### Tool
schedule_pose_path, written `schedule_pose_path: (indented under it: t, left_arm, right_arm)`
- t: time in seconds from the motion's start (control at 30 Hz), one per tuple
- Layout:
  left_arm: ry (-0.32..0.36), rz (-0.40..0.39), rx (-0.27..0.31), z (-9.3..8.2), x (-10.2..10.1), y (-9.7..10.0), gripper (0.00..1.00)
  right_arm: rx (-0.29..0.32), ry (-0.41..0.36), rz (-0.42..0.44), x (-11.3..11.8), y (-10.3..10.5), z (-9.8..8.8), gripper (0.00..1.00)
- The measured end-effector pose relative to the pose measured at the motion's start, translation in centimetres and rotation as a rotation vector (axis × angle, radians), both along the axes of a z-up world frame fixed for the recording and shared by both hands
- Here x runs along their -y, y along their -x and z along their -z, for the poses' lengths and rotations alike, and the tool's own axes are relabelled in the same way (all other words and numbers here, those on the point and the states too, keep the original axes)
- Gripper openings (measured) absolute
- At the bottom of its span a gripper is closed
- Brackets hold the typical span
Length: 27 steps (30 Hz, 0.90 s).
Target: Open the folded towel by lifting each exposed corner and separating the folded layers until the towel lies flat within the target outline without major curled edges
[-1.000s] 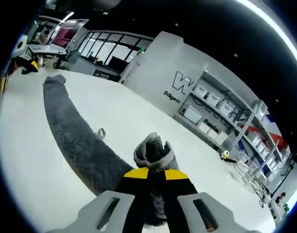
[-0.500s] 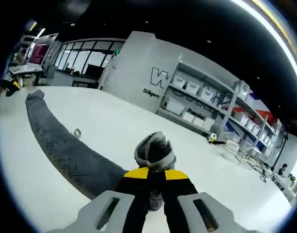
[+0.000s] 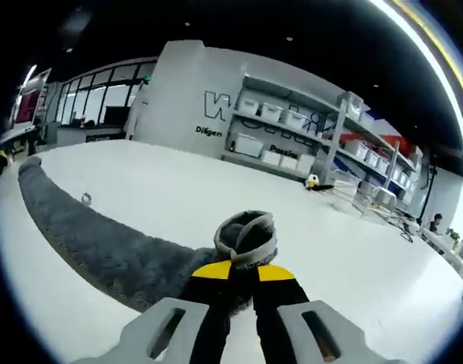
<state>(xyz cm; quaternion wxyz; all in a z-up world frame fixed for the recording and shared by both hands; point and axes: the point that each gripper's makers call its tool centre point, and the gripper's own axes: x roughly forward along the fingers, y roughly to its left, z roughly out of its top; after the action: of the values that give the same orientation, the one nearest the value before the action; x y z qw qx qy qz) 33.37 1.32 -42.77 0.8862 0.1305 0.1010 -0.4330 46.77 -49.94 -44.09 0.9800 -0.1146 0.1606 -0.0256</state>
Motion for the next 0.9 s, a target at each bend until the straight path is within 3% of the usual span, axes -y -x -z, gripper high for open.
schedule_pose_path:
  t: [0.53, 0.7, 0.9]
  left_arm:
    - [0.008, -0.008, -0.007, 0.1, -0.3, -0.2, 0.98]
    - [0.009, -0.015, -0.016, 0.2, -0.3, -0.2, 0.98]
    - [0.019, -0.02, -0.015, 0.1, -0.4, -0.3, 0.98]
  right_arm:
    - [-0.076, -0.092, 0.1, 2.7, 1.1, 2.5, 0.14]
    - [-0.103, -0.036, 0.16, 4.0, 1.9, 2.6, 0.29]
    - [-0.117, -0.032, 0.18, 5.0, 2.4, 2.7, 0.4]
